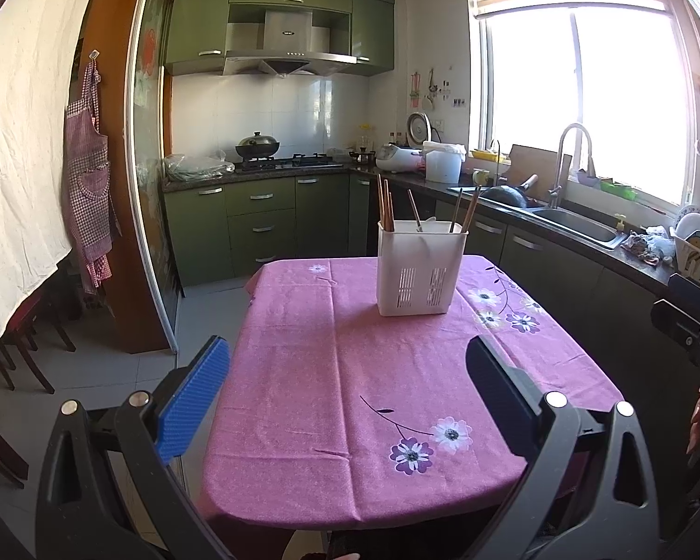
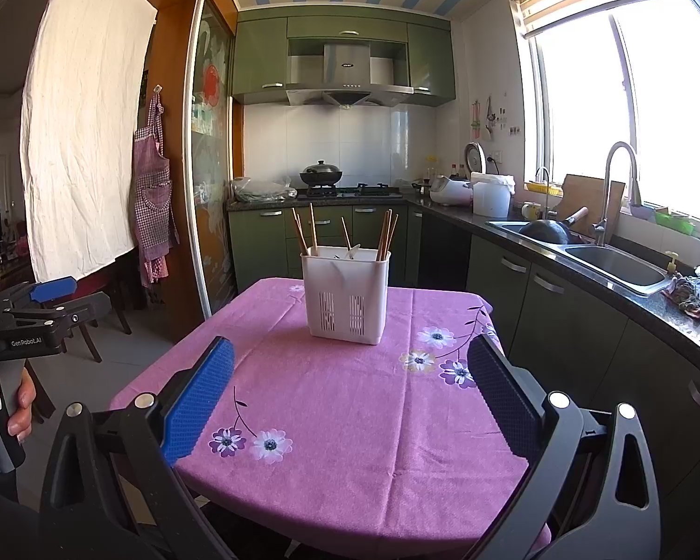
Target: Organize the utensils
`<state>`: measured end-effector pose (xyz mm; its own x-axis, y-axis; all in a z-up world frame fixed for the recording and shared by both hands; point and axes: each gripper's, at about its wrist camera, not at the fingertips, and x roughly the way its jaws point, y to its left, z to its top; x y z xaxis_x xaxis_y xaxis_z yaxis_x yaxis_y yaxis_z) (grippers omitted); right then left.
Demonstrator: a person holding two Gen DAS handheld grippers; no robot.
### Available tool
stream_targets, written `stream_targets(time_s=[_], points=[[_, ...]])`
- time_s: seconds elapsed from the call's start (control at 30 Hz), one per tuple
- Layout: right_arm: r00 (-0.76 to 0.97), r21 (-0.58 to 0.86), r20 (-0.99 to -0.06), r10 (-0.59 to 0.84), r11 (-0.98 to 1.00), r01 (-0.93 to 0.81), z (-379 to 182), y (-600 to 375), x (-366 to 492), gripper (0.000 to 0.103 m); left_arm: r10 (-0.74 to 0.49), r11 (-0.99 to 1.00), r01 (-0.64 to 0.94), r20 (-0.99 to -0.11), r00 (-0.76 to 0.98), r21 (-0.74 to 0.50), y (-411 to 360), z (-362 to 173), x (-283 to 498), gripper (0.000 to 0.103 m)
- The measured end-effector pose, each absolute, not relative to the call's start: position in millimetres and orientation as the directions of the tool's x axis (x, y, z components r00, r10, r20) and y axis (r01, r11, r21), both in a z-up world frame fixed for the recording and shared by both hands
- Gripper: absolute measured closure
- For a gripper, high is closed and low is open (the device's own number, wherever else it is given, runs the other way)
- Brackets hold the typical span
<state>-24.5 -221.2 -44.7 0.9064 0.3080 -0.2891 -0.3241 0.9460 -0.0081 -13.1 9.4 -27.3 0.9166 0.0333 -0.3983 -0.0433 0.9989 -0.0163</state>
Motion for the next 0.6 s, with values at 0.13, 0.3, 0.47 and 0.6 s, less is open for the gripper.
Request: stream_targets(time_s=[0.13,0.3,0.47,0.6], points=[[0.905,-0.008,-0.293,0.307,0.946,-0.324,-46,-221,-23,0.005,0.076,0.997,-0.068,-0.382,0.921,0.033,4,-28,-13,0.007],[0.903,-0.006,-0.299,0.309,0.946,-0.326,-47,-222,-19,0.005,0.039,0.999,-0.028,-0.345,0.938,0.036,0,-24,-16,0.007],[0.9,-0.004,-0.305,0.312,0.944,-0.329,-49,-222,-16,0.005,0.01,1.0,-0.006,-0.342,0.94,0.012,2,-23,-14,0.007],[0.897,-0.002,-0.308,0.317,0.943,-0.333,-50,-223,-15,0.005,-0.042,0.999,0.03,-0.39,0.92,-0.038,4,-25,-5,0.007]])
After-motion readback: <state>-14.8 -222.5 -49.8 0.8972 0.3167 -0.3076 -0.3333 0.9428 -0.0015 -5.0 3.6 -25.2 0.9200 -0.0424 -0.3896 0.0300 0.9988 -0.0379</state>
